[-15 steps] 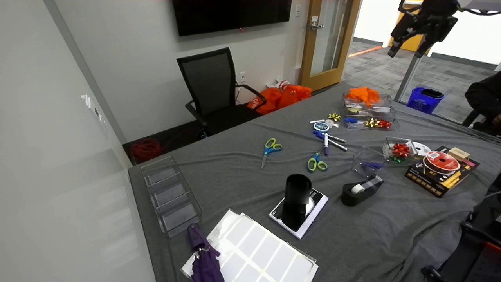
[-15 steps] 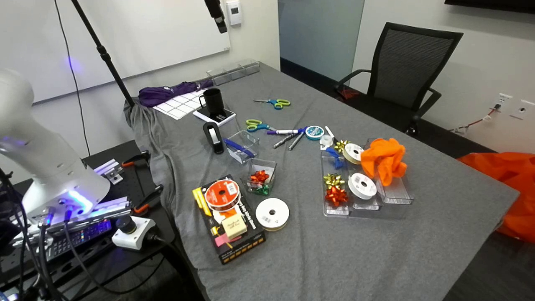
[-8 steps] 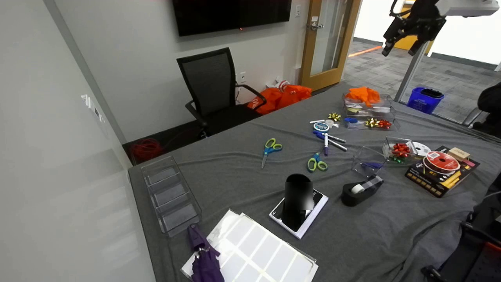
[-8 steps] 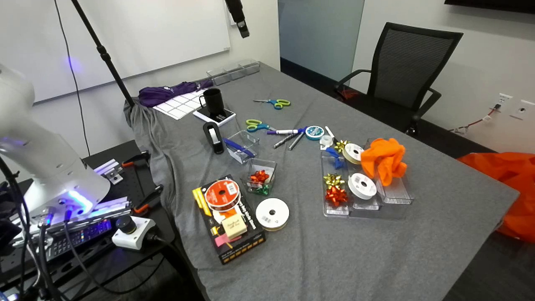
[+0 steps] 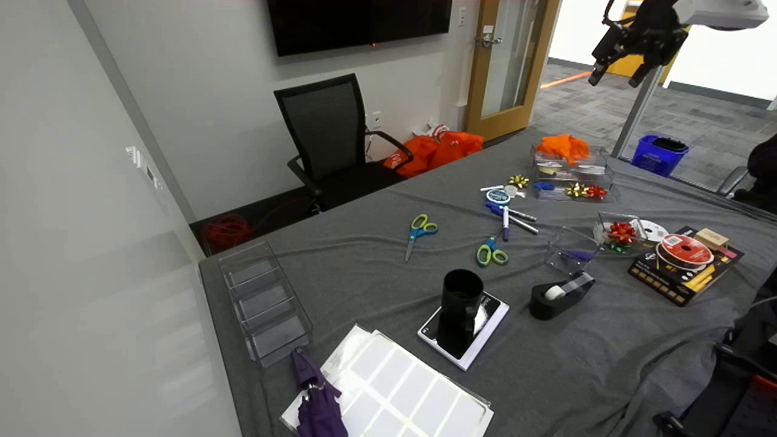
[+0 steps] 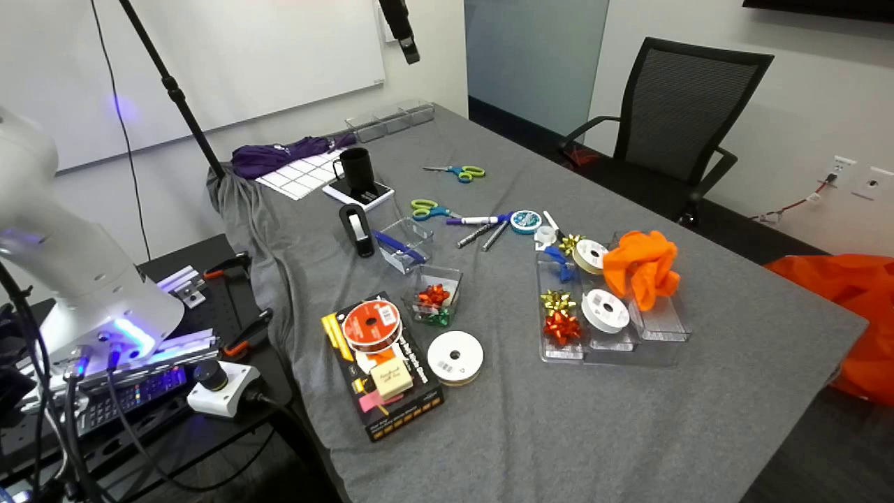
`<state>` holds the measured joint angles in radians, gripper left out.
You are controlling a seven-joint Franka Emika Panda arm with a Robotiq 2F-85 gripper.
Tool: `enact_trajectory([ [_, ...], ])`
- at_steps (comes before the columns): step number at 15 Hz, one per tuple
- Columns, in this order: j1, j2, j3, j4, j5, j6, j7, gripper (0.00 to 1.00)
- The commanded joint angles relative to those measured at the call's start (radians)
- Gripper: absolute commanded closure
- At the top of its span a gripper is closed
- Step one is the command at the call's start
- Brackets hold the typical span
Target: Put the gold ribbon in the container at the front.
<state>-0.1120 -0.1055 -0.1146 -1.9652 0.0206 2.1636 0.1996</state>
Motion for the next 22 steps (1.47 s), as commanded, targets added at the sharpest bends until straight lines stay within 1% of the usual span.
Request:
enact_trajectory([
  [1, -0.014, 0.075, -0.025, 0.008, 0.059, 0.11, -0.059, 0.0],
  [4, -0.024, 0.164, -0.042, 0.035, 0.086, 0.196, -0.064, 0.0],
  [8, -0.036, 0.287, -0.06, 0.066, 0.033, 0.319, -0.026, 0.0],
  [11, -0.046, 0.384, -0.086, 0.12, -0.021, 0.391, -0.013, 0.0],
  [13, -0.055, 0.444, -0.104, 0.168, -0.036, 0.406, -0.011, 0.0],
  [16, -0.086, 0.52, -0.109, 0.232, -0.016, 0.417, -0.05, 0.0],
  [17, -0.068, 0.464, -0.108, 0.174, -0.02, 0.4, -0.023, 0.0],
  [19, -0.074, 0.484, -0.109, 0.188, -0.019, 0.401, -0.024, 0.0],
  [22, -0.069, 0.478, -0.108, 0.188, -0.02, 0.401, -0.023, 0.0],
])
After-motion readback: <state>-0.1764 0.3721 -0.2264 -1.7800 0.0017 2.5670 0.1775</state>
